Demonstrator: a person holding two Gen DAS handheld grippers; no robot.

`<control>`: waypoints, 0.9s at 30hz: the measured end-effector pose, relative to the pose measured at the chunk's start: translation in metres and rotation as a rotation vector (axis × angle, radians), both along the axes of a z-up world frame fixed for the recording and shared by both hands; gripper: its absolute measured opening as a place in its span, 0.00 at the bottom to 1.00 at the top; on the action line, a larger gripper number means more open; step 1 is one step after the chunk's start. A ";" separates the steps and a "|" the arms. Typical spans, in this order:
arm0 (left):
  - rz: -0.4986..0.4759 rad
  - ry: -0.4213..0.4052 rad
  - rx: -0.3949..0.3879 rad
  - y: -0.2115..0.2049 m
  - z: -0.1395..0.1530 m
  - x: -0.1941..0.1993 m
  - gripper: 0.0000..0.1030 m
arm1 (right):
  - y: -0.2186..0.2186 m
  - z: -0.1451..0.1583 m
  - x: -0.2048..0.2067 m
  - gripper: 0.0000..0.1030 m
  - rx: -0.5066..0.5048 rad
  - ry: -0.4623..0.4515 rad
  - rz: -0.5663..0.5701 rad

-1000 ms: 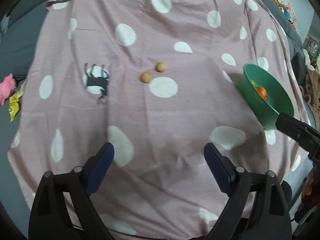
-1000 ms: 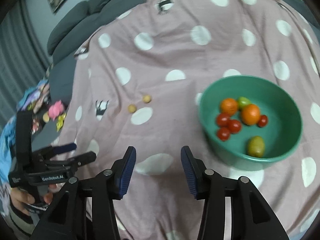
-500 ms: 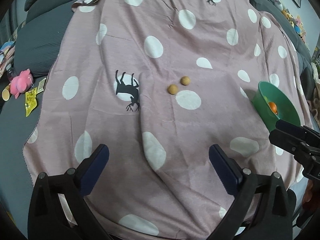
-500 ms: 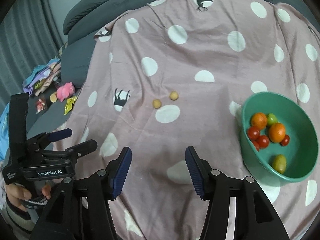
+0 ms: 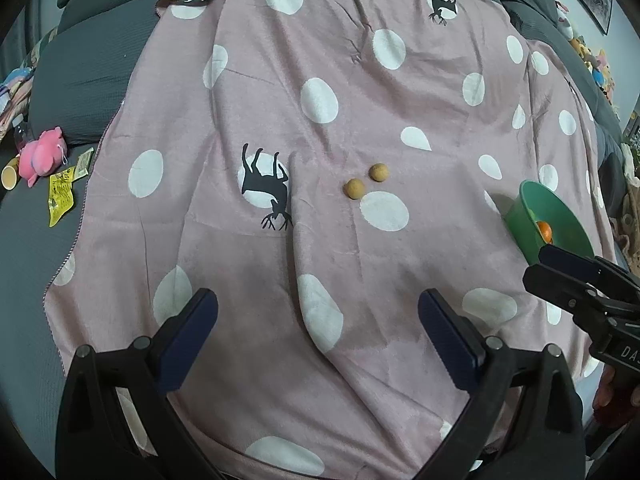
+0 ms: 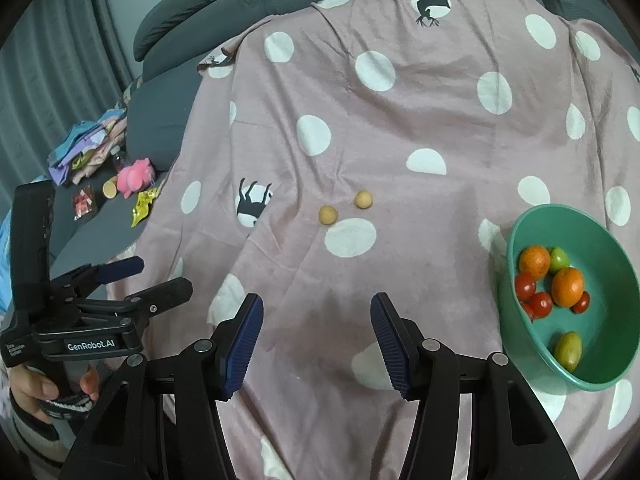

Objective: Organize fruits
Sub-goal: 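Move both open grippers toward the two yellow cherry tomatoes on the sheet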

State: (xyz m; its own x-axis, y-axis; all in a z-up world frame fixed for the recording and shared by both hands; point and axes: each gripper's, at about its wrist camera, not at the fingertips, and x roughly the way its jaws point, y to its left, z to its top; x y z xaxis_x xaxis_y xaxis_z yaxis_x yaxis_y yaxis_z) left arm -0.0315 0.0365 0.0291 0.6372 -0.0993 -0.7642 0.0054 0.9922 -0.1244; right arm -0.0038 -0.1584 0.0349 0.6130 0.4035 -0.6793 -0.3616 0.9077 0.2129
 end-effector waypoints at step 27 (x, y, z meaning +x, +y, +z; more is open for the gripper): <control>-0.025 0.024 0.001 -0.005 -0.012 0.026 0.98 | 0.000 -0.018 0.032 0.55 0.017 0.041 0.010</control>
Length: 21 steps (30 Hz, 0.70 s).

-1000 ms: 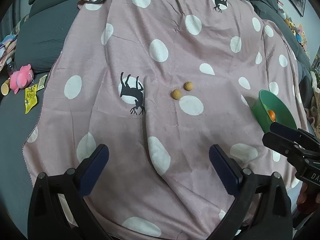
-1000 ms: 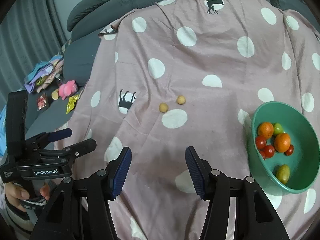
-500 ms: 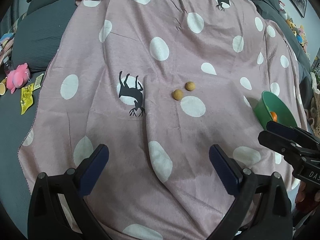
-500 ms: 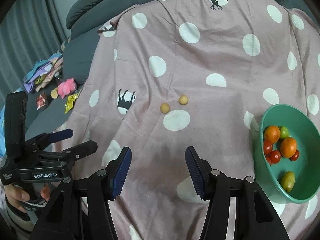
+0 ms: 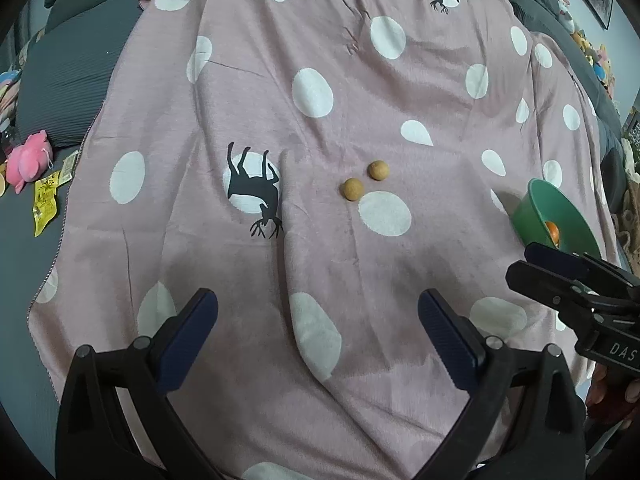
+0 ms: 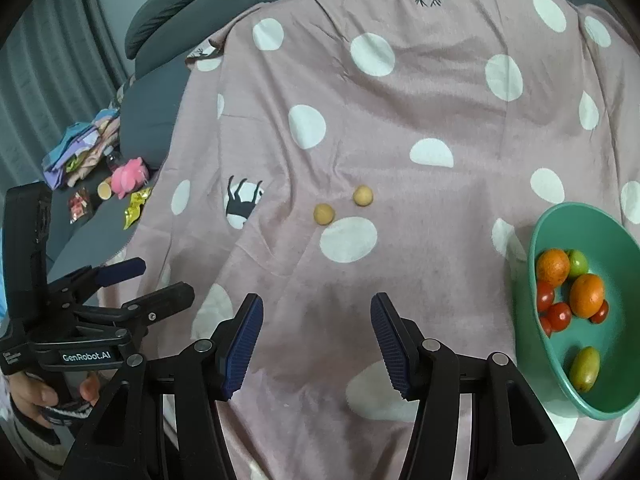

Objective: Organize fruits
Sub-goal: 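Move both open grippers toward the two yellow cherry tomatoes on the sheet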

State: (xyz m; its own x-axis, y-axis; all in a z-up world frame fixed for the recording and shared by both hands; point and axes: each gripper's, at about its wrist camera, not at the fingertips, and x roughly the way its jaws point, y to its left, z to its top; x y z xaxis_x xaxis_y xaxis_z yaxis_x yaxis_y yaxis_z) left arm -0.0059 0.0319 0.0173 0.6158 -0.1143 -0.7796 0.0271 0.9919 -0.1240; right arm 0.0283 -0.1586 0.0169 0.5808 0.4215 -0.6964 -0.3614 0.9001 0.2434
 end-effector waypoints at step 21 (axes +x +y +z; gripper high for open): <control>-0.067 0.008 -0.002 -0.016 -0.011 0.032 0.97 | -0.007 -0.018 0.033 0.55 0.017 0.031 -0.012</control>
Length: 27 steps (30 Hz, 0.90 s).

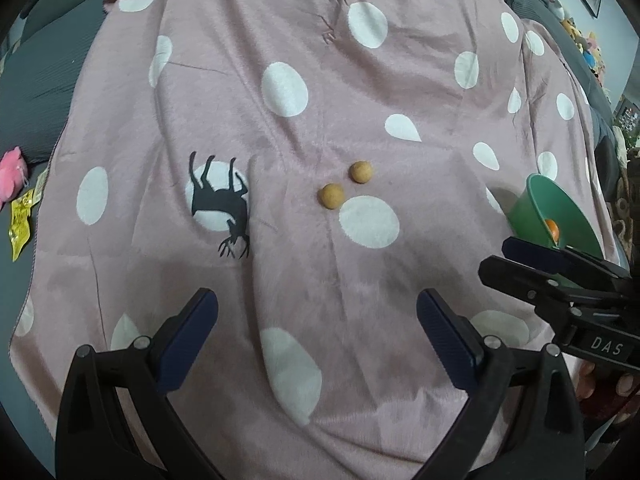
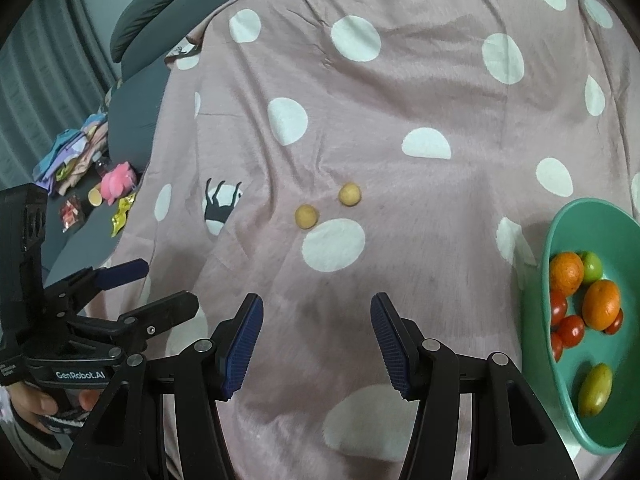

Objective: Organize fruits
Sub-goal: 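Move both open grippers toward the two yellow cherry tomatoes on the sheet, then grasp a yellow cherry tomato with the left gripper while the right gripper grasps the other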

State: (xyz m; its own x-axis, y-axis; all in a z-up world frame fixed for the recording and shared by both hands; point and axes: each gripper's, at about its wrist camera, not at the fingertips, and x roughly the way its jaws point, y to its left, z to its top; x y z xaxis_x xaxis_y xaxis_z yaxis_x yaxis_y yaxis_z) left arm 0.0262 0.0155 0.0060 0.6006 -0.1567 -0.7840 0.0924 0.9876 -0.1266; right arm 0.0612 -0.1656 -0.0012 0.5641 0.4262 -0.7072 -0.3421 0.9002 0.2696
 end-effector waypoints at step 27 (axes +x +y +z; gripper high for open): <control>-0.130 0.110 -0.046 -0.029 -0.046 0.119 0.48 | -0.012 -0.026 0.089 0.55 0.049 0.049 -0.059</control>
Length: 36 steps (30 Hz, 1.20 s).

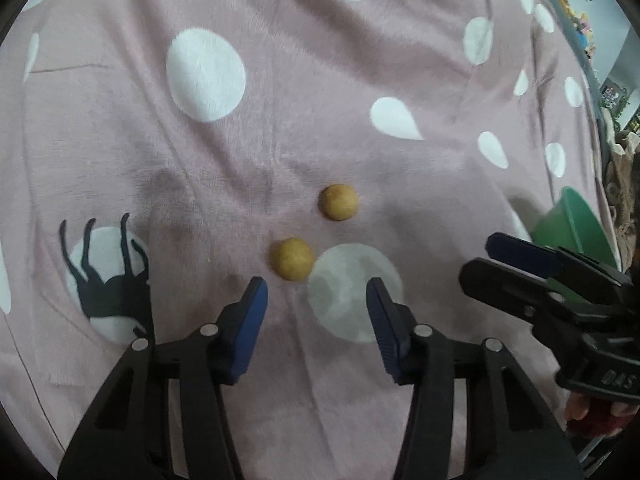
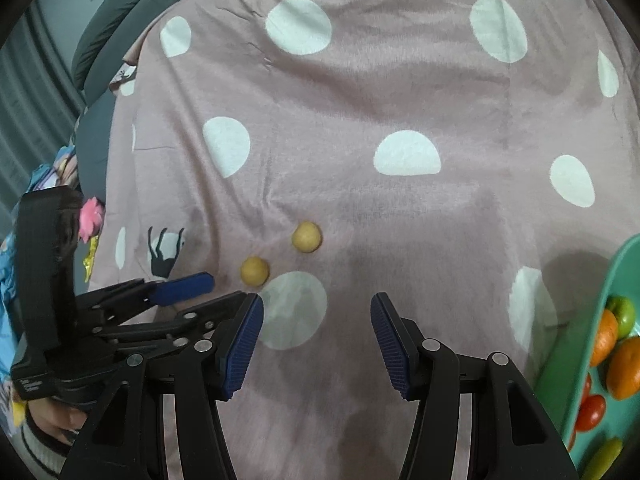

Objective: Organize fruits
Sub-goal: 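Grasp a yellow cherry tomato with the left gripper while the right gripper grasps the other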

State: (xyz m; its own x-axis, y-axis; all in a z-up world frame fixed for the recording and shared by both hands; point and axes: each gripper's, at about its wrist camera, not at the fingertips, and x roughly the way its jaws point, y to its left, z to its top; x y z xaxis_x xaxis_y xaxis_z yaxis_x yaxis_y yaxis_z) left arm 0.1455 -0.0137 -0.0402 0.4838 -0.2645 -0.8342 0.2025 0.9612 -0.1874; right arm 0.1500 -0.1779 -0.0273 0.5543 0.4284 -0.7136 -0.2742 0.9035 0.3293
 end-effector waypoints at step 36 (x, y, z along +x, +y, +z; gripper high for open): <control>0.077 -0.065 0.051 0.036 -0.001 0.012 0.24 | 0.070 -0.039 0.080 0.27 -0.153 0.019 0.087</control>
State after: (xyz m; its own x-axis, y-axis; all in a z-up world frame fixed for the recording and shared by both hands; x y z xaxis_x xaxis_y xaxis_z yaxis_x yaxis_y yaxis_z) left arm 0.1572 0.0221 -0.0417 0.5547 -0.1825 -0.8118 0.1378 0.9823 -0.1267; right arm 0.2301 -0.1081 -0.0664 0.5055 0.3602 -0.7840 -0.3488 0.9164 0.1961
